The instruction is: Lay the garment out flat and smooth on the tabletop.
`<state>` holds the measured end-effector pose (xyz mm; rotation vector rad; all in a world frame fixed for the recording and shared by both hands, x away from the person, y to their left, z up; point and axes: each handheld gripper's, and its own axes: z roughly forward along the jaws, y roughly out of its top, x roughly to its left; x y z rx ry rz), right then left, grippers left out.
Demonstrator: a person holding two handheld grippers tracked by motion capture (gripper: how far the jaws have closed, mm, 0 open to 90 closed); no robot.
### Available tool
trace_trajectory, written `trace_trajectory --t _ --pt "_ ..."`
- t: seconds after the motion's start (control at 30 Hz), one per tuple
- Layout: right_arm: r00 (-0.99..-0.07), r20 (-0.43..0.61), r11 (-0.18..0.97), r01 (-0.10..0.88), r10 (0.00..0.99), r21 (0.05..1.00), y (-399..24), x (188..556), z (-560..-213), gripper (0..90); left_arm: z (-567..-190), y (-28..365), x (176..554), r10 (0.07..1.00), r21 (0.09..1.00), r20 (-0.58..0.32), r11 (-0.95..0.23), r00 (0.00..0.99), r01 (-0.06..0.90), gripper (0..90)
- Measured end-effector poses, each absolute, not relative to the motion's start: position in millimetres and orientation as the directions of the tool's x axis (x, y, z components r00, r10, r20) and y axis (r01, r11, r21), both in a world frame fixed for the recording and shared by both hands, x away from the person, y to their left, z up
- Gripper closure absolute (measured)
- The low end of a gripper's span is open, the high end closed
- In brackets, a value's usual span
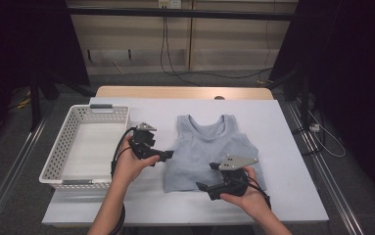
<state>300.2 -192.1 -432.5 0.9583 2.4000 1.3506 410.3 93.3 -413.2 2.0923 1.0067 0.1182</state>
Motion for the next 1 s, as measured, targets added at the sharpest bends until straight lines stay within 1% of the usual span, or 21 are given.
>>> trace_trajectory --t 0.2,0.67,0.73,1.0 --pt "-0.782 0.101 0.393 0.415 0.615 0.821 -181 300 -436 15.9 -413 95 411 0.695 0.694 -0.246 -0.36 0.675 0.623 11.5" --pt "-0.804 0.103 0.405 0.401 0.586 0.822 -167 299 -440 15.4 -416 96 412 0.695 0.691 -0.243 -0.365 0.676 0.624 11.5" --pt "-0.8 0.109 0.397 0.405 0.59 0.823 -164 299 -439 13.9 -417 96 412 0.699 0.692 -0.246 -0.358 0.671 0.627 11.5" --pt "-0.8 0.12 0.406 0.42 0.588 0.811 -153 301 -441 12.4 -415 98 412 0.7 0.695 -0.242 -0.359 0.672 0.623 11.6"
